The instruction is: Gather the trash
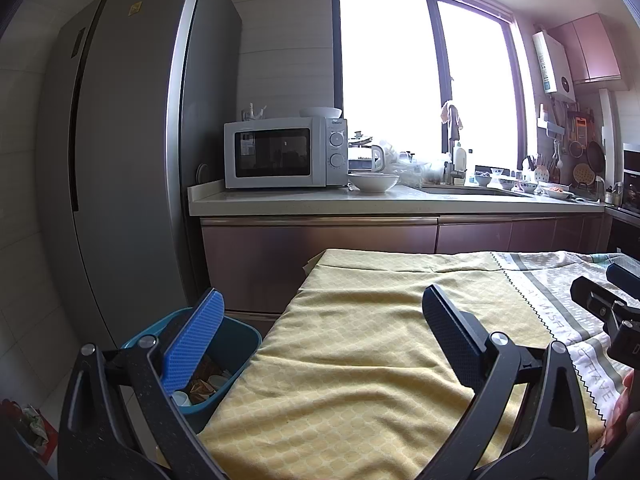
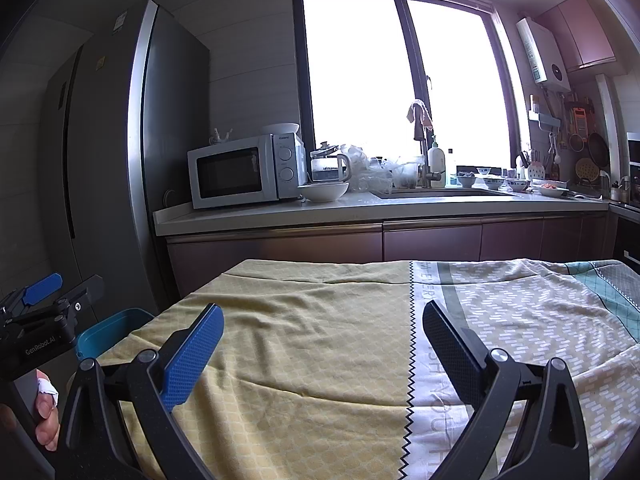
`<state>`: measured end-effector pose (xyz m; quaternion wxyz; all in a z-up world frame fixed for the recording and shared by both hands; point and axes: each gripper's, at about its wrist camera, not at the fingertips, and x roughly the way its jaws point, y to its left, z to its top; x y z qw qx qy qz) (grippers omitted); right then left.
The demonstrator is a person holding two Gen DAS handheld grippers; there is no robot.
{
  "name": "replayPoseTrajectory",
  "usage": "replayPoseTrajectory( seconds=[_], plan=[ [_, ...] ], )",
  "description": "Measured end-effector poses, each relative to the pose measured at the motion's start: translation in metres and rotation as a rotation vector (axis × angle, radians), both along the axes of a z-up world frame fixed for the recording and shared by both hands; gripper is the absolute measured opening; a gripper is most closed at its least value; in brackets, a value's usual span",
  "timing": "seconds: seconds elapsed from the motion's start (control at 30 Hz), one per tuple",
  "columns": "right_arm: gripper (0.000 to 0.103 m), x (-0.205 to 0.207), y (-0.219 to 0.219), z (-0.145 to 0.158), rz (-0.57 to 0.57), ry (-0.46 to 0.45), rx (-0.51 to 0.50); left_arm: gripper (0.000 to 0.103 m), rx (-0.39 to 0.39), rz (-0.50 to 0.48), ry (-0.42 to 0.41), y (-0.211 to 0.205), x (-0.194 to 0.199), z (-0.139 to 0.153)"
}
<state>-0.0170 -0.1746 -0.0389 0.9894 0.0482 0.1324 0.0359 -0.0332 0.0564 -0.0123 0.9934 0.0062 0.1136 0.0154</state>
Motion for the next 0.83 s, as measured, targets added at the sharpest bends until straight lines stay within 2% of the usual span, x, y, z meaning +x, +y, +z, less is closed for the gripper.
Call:
replayPoseTrajectory(
  seconds=[0.4,0.57,0.7,0.83],
  plan=[
    [0.096,0.000,0.000,-0.004,-0.008,0.004,0.001,0.097,0.012,0.001,0.015,-0.004,0.005,-0.001],
    [0.096,0.001,-0.003,-0.006,-0.017,0.008,-0.004,0.097,0.024,-0.001,0.059,-0.009,0.017,-0.006],
    [0.096,0.007,-0.016,-0.009,-0.039,0.040,0.001,0.097,0.001,-0.037,0.146,-0.009,0.040,-0.010],
    [0.096,0.019,-0.040,-0.014,-0.077,0.114,0.004,0.097,-0.026,-0.083,0.309,-0.013,0.086,-0.024]
  ],
)
